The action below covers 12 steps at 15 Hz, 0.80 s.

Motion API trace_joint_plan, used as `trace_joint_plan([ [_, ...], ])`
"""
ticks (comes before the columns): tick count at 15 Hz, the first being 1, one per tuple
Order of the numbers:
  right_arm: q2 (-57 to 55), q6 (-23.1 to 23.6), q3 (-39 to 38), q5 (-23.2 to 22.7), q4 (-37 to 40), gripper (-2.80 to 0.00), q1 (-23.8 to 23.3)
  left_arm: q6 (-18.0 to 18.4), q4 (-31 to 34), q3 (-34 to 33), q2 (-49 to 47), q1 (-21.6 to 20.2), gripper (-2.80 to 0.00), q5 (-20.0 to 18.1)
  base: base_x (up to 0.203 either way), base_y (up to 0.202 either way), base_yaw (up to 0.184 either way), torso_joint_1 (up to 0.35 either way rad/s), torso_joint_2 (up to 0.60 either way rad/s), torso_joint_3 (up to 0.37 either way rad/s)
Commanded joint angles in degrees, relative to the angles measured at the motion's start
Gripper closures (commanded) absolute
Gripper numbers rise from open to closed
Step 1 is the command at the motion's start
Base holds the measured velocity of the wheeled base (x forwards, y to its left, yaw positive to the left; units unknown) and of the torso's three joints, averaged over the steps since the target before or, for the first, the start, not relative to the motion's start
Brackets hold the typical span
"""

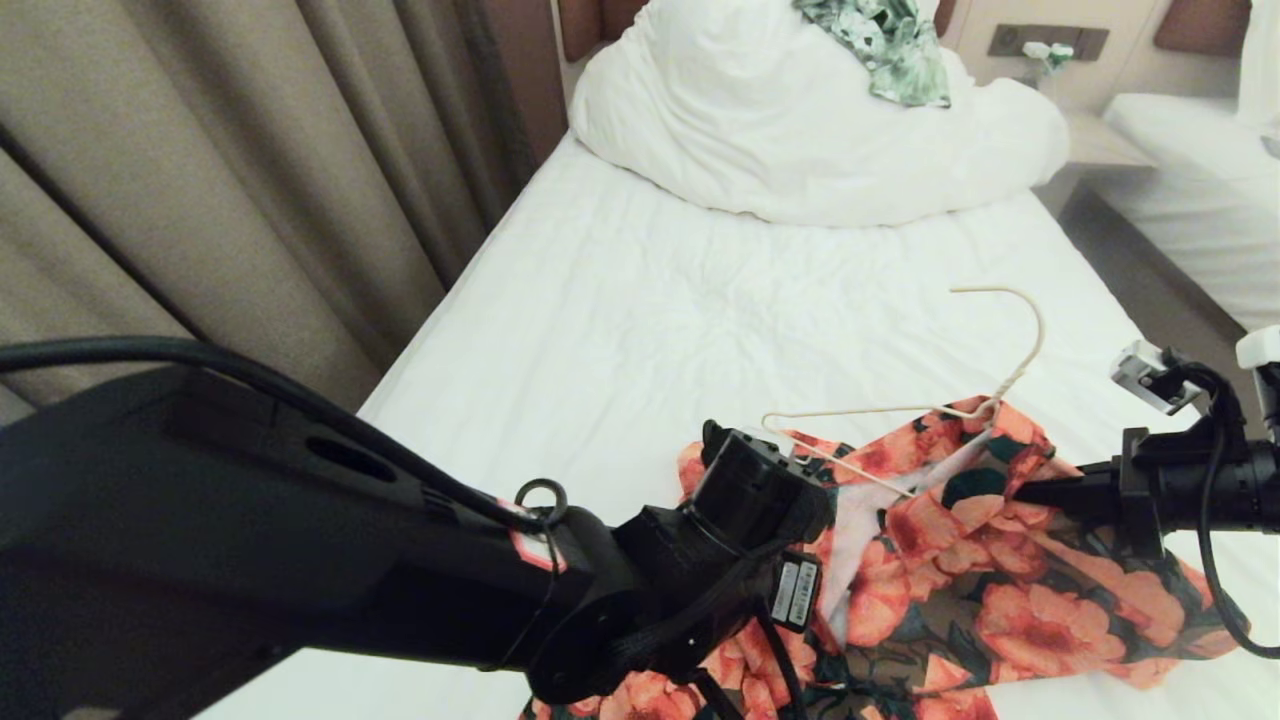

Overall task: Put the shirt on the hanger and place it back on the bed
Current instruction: Hook the other side of the shirt onto the hanger

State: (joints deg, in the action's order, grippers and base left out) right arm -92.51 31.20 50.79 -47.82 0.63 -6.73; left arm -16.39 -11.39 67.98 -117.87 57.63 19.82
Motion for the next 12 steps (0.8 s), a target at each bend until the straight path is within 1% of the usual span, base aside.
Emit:
trace_joint_plan([
  [1,-1.55,0.18,-0.6,-0.34,-1.13,0.0,0.14,-0.06,0.44,3.13,-3.55,0.66,-2.8,1.12,0.0,0.0,0.0,0.0,0.0,0.0],
  [3,-2.06,0.18,-0.6,-0.26,-1.24,0.0,0.31,0.1,0.43,6.0,-6.12,1.19,-2.8,2.9,0.0,0.0,0.0,0.0,0.0,0.0],
  [6,-2.24,0.18,-0.52,-0.21,-1.24,0.0,0.4,0.19,0.31,9.47,-8.08,1.7,-2.8,3.65,0.0,0.0,0.0,0.0,0.0,0.0],
  [7,-2.24,0.18,-0.52,-0.16,-1.27,0.0,0.4,0.85,0.16,10.09,-9.26,1.77,-2.8,4.44,0.0,0.0,0.0,0.0,0.0,0.0],
  [9,-2.15,0.18,-0.34,-0.16,-1.33,0.0,0.4,3.6,-1.22,11.07,-11.91,1.44,-2.8,7.9,0.0,0.0,0.0,0.0,0.0,0.0],
  [12,-2.06,0.34,0.01,-0.08,-1.33,0.0,0.67,7.65,-5.65,11.72,-13.3,0.52,-2.8,8.49,0.0,0.0,0.0,0.0,0.0,0.0],
])
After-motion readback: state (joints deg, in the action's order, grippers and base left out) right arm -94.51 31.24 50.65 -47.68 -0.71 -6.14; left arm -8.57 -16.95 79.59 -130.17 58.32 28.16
